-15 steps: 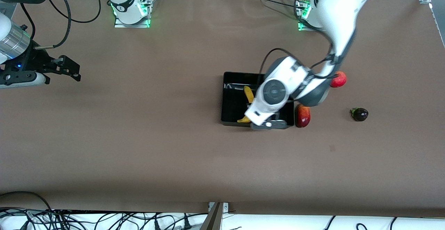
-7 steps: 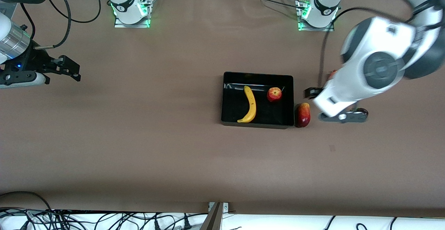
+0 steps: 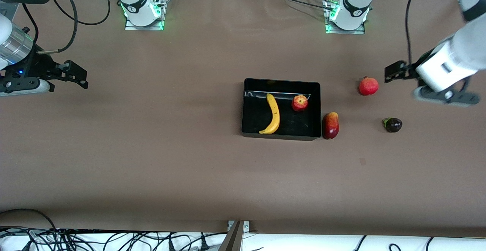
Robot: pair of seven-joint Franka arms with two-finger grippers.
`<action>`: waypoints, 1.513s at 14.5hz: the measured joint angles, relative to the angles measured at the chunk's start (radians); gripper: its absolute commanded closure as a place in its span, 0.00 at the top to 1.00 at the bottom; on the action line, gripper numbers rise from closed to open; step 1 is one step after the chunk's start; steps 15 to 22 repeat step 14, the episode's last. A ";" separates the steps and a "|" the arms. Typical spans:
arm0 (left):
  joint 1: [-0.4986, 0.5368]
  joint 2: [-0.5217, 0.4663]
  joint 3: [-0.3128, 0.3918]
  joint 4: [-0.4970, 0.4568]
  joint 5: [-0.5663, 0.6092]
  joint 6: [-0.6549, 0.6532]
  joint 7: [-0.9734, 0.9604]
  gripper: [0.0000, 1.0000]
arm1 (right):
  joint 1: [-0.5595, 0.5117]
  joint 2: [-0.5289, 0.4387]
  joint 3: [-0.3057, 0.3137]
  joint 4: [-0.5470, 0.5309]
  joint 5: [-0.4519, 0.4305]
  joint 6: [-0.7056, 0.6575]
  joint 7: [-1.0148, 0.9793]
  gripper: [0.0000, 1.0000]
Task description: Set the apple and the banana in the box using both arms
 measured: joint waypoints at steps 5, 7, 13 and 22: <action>-0.011 -0.176 0.037 -0.276 0.000 0.159 -0.054 1.00 | 0.000 0.000 0.000 0.000 0.000 0.000 0.000 1.00; -0.011 -0.172 0.047 -0.289 0.000 0.168 -0.055 1.00 | 0.000 0.000 0.000 0.000 0.000 0.000 0.000 1.00; -0.012 -0.163 0.047 -0.275 0.000 0.169 -0.062 1.00 | 0.000 0.000 0.000 0.000 0.000 0.000 0.000 1.00; -0.012 -0.157 0.047 -0.266 0.000 0.160 -0.062 1.00 | 0.000 0.000 0.000 0.000 0.000 0.000 0.000 1.00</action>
